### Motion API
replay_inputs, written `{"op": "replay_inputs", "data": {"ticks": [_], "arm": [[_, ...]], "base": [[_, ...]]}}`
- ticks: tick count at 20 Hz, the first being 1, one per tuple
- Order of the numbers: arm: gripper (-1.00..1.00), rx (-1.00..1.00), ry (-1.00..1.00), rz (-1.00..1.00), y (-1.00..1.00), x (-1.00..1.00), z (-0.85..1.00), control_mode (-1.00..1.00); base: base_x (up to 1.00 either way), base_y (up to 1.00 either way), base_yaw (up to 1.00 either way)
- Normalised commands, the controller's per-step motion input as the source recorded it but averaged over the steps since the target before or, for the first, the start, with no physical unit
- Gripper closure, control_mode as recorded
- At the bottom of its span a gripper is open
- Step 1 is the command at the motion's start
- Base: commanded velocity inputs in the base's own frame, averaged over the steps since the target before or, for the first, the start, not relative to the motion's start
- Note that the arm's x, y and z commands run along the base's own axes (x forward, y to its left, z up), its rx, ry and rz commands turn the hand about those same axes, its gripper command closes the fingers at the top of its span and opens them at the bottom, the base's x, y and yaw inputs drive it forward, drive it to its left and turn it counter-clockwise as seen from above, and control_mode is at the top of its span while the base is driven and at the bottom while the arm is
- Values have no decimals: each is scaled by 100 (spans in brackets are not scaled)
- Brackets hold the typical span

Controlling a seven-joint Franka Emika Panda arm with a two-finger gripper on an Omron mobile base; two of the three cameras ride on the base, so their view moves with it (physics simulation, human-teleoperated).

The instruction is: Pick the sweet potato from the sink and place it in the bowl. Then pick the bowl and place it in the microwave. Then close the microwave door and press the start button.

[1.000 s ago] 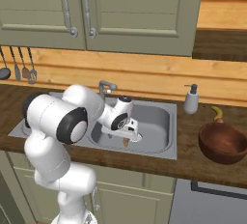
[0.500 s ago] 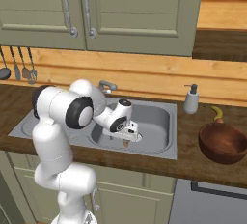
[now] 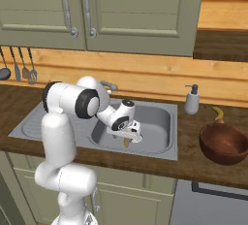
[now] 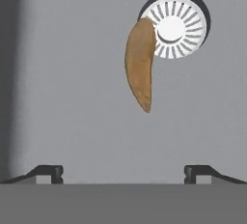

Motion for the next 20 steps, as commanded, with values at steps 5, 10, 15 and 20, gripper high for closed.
{"op": "replay_inputs", "data": {"ticks": [5,10,15,20], "arm": [[-100,0,0,0,0,30,-43,-100],[-100,0,0,0,0,22,-45,-100],[-100,1,0,0,0,27,-37,-100],[-100,0,0,0,0,32,-26,-100]], "base": [[0,0,0],[0,0,0],[0,0,0],[0,0,0]]}}
